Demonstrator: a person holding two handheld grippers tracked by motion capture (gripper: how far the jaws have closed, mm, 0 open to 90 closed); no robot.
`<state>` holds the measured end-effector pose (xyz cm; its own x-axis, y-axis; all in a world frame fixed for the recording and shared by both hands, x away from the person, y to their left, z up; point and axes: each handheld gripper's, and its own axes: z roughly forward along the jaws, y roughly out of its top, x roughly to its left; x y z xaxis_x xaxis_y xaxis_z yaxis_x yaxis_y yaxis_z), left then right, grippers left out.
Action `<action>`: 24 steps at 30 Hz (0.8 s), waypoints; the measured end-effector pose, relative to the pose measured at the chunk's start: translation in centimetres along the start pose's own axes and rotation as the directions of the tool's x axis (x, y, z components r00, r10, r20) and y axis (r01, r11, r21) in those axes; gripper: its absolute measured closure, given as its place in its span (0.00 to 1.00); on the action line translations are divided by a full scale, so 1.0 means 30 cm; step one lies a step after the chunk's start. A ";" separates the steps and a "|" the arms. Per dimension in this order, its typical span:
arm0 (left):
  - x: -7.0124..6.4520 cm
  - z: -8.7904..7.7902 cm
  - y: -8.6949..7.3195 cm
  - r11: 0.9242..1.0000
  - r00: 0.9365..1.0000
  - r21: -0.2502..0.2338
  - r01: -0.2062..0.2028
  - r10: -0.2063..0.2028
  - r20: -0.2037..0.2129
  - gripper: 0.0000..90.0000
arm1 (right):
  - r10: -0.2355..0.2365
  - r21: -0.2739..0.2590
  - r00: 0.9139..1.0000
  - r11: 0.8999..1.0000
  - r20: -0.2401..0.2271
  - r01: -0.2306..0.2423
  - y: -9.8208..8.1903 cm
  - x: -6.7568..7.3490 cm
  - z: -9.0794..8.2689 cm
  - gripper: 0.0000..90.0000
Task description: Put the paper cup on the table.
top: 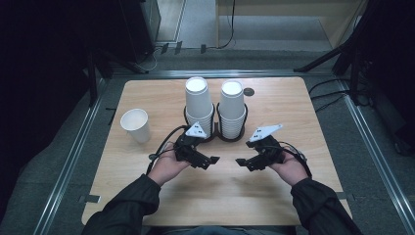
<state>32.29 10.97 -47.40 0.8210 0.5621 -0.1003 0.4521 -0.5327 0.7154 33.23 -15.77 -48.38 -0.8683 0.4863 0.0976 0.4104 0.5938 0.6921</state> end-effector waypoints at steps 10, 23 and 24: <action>-0.003 0.000 -0.001 1.000 1.000 0.004 -0.012 0.012 0.007 0.05 | -0.005 0.000 1.000 1.000 0.004 0.005 -0.001 -0.003 -0.002 0.24; 0.005 -0.004 -0.004 1.000 1.000 0.002 -0.006 0.006 0.007 0.05 | -0.006 0.000 1.000 1.000 0.002 0.006 -0.001 -0.003 -0.003 0.24; 0.007 -0.002 -0.005 1.000 1.000 0.005 -0.008 0.008 0.007 0.05 | -0.004 0.001 1.000 1.000 0.003 0.004 -0.001 -0.003 -0.003 0.24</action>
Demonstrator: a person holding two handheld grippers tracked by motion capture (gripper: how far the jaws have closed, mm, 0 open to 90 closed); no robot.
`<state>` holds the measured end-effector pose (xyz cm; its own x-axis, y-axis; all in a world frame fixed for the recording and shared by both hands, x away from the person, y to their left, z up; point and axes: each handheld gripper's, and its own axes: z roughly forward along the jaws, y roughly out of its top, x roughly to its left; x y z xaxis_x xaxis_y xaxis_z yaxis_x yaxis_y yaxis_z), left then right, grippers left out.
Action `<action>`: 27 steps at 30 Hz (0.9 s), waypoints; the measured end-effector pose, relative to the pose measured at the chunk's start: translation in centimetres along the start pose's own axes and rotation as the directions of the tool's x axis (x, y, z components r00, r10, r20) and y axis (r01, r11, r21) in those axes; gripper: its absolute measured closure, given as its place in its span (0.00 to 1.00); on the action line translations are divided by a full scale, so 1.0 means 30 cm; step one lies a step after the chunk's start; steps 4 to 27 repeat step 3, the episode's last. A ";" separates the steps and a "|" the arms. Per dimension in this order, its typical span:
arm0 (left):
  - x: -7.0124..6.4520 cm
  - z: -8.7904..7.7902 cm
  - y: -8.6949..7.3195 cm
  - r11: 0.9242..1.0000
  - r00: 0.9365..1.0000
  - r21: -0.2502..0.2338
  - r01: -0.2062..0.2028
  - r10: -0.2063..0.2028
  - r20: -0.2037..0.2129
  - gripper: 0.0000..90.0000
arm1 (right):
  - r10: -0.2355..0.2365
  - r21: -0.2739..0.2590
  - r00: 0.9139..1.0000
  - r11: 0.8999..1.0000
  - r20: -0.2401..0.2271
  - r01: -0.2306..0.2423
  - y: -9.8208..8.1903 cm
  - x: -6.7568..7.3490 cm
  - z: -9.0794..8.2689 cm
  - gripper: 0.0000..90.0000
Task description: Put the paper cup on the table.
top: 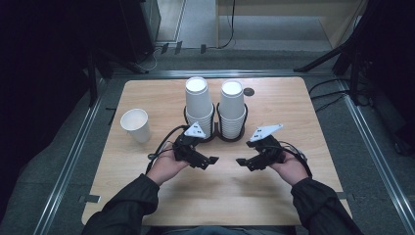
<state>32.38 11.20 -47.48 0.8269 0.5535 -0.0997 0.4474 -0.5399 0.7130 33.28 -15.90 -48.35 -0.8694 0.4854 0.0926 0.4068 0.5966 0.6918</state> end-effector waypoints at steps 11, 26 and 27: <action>0.008 0.024 -0.012 1.000 1.000 0.030 -0.003 0.003 -0.010 0.05 | -0.002 0.008 1.000 1.000 -0.001 0.002 -0.005 -0.004 0.006 0.24; 0.008 0.024 -0.012 1.000 1.000 0.030 -0.003 0.003 -0.010 0.05 | -0.002 0.008 1.000 1.000 -0.001 0.002 -0.005 -0.004 0.006 0.24; 0.008 0.024 -0.012 1.000 1.000 0.030 -0.003 0.003 -0.010 0.05 | -0.002 0.008 1.000 1.000 -0.001 0.002 -0.005 -0.004 0.006 0.24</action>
